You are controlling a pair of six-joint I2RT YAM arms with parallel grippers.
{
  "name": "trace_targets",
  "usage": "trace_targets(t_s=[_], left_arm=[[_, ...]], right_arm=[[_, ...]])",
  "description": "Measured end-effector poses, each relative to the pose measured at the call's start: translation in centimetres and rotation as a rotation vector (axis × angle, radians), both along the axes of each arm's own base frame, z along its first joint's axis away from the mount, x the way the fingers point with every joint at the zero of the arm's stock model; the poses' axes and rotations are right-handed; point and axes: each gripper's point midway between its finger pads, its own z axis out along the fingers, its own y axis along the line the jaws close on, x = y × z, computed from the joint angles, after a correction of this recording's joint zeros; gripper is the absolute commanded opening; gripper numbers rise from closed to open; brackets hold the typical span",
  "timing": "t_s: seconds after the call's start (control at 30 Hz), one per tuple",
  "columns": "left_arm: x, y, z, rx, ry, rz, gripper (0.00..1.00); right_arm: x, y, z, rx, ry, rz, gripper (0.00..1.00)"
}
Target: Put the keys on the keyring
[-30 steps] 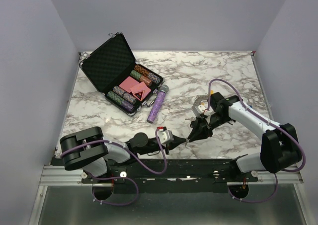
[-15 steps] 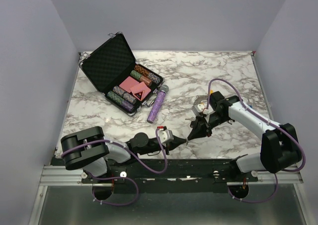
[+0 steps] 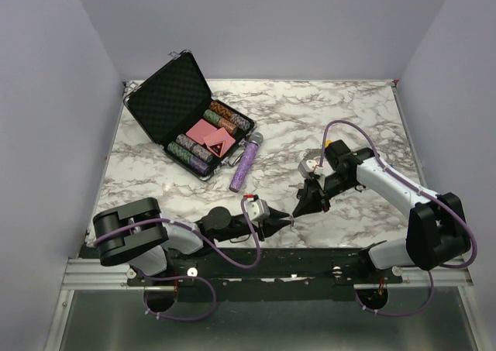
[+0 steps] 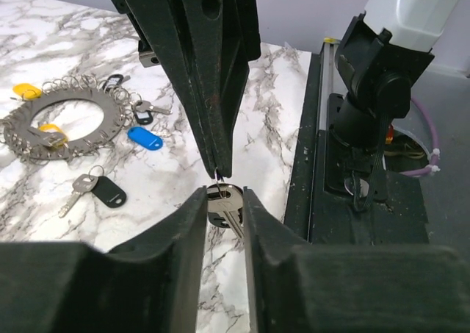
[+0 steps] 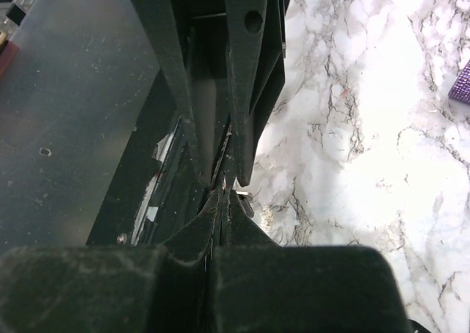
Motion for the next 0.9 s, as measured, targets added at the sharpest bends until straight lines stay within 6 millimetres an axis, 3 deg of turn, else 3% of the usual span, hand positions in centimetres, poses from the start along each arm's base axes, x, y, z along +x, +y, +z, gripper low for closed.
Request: trace_targets(t_s=[0.3, 0.77, 0.9], left_arm=[[-0.2, 0.9, 2.6, -0.034, 0.016, 0.014, 0.40], [0.2, 0.0, 0.6, 0.099, 0.064, 0.016, 0.39], [0.5, -0.6, 0.8, 0.104, 0.062, 0.016, 0.33]], right_arm=[[0.4, -0.4, -0.5, -0.058, -0.027, 0.001, 0.01], [0.1, -0.6, -0.8, -0.084, -0.023, 0.007, 0.01], [0.1, -0.7, -0.8, -0.084, -0.022, 0.007, 0.01]])
